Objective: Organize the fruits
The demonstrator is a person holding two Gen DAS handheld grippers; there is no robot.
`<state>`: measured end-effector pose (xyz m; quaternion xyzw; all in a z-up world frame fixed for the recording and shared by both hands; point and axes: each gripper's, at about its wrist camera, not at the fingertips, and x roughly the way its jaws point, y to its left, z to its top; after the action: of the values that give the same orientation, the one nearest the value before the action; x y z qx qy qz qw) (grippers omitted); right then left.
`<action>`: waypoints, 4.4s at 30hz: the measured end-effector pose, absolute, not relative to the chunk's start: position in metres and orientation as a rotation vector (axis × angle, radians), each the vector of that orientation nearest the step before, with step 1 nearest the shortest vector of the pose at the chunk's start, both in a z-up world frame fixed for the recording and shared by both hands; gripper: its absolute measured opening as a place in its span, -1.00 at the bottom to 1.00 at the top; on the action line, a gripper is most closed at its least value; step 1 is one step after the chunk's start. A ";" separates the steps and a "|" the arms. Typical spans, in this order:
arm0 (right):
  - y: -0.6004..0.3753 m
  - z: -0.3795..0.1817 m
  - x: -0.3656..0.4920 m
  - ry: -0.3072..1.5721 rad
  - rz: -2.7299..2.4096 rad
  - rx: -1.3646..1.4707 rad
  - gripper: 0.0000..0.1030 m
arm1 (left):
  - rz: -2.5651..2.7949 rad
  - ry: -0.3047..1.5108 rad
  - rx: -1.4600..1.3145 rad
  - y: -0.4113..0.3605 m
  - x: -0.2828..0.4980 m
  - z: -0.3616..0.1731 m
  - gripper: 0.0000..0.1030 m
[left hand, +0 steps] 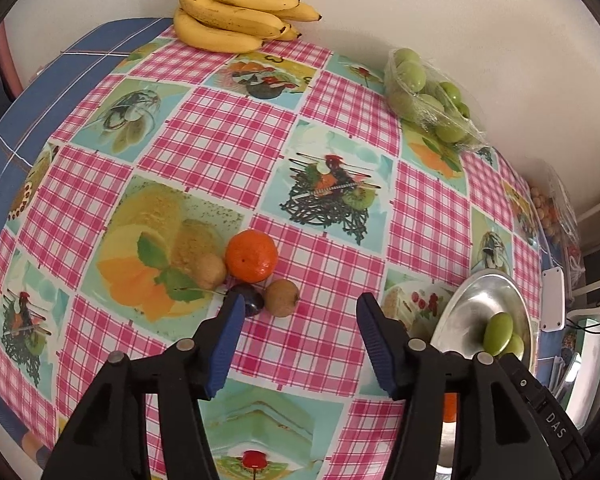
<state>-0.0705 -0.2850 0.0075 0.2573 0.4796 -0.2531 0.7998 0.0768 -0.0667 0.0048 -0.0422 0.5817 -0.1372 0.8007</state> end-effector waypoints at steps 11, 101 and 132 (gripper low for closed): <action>-0.279 0.004 -0.065 1.054 -0.551 0.510 0.72 | -0.246 1.232 -0.068 -0.056 0.081 0.001 0.63; -0.127 -0.042 0.034 1.025 -0.169 0.411 0.98 | -0.125 1.236 -0.163 0.046 0.129 -0.023 0.87; -0.134 -0.054 0.040 1.028 -0.120 0.555 -0.16 | -0.381 1.348 -0.307 0.008 0.125 -0.040 -0.23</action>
<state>0.0401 -0.1340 -0.0538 0.2620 0.4849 -0.0568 0.8324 0.1254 0.0084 -0.0395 -0.1406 0.6176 -0.1748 0.7538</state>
